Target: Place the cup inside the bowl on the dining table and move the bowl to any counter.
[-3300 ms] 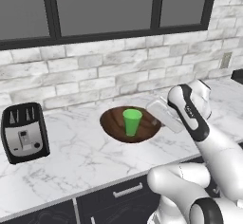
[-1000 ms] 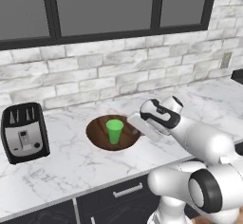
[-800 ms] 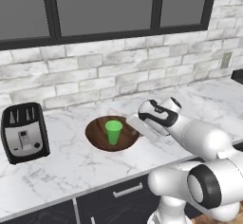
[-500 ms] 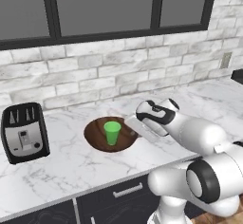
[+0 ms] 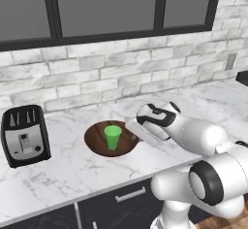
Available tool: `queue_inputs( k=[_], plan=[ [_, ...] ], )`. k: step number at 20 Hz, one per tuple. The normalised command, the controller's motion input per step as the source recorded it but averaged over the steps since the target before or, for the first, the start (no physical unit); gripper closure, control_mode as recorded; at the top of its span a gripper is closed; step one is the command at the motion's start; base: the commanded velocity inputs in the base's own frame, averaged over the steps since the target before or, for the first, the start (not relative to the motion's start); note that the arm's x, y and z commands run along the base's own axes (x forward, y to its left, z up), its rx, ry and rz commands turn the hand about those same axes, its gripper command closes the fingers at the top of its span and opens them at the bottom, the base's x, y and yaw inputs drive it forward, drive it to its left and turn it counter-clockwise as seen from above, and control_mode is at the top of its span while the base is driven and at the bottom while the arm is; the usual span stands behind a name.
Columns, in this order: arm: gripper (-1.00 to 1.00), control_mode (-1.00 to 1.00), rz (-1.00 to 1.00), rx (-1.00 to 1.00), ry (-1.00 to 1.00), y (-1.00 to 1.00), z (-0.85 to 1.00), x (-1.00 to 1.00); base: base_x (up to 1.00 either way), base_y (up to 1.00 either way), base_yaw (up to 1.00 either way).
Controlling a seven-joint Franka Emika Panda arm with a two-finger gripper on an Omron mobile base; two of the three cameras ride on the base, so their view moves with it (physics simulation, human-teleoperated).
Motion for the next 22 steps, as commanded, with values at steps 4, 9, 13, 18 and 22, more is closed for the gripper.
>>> queue_inputs(
  k=[4, 9, 13, 18, 22],
  plan=[
    [1.0, -1.0, 0.0, 0.0, 0.0, 0.01, -0.19, 0.01, 0.0, 0.0, 0.0],
    [1.0, -1.0, 0.0, -0.01, 0.0, 0.04, -0.16, 0.01, 0.0, 0.0, 0.0],
    [1.0, -1.0, 0.0, 0.0, 0.0, 0.01, -0.16, 0.0, 0.0, 0.0, 0.0],
    [1.0, -1.0, 0.0, 0.0, 0.0, 0.0, -0.19, 0.01, 0.0, 0.0, 0.0],
    [1.0, -1.0, 0.0, -0.01, 0.0, 0.02, -0.25, 0.04, 0.0, 0.0, 0.0]
  ],
)
